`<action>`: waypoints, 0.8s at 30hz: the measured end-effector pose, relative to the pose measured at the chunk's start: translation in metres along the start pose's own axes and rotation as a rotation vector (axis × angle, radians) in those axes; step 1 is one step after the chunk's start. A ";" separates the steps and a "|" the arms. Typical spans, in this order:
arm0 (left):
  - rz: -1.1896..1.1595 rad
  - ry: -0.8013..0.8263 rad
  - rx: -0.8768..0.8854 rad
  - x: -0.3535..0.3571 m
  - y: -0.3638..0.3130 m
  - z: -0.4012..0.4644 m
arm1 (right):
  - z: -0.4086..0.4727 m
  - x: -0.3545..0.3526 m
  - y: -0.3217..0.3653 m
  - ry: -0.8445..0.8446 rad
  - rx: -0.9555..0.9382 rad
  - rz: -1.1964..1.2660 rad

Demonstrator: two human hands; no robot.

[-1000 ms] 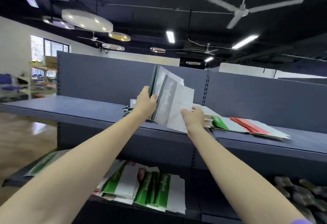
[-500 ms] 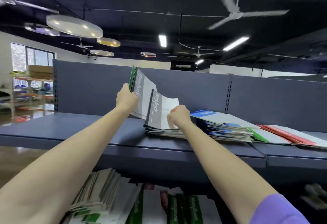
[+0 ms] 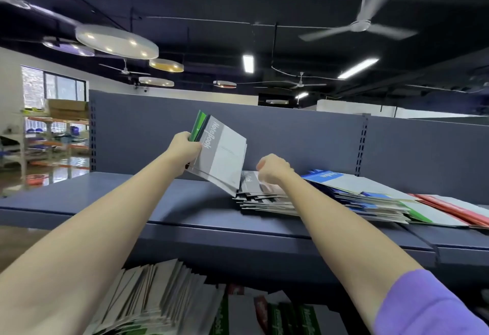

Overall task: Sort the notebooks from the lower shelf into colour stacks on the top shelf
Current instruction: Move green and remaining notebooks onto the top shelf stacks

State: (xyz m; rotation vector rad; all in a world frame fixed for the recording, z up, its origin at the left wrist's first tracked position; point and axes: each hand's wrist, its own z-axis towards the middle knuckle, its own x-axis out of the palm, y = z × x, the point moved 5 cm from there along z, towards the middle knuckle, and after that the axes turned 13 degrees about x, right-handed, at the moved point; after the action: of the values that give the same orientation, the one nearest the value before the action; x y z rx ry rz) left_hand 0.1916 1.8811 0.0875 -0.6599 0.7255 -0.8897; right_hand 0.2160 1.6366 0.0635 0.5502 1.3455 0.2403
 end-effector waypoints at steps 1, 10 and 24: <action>-0.025 0.021 -0.019 0.003 0.001 -0.002 | -0.001 0.002 0.005 0.045 -0.043 0.148; -0.268 -0.007 -0.162 0.003 0.014 -0.005 | 0.004 0.030 0.024 0.328 0.048 0.727; -0.218 -0.062 -0.186 0.023 0.032 -0.011 | 0.026 -0.018 -0.019 -0.196 0.051 0.094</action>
State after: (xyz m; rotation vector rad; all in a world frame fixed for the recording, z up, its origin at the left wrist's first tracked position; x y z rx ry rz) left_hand 0.2078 1.8742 0.0501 -0.9420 0.6942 -1.0033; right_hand 0.2343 1.6057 0.0718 0.6639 1.1402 0.2233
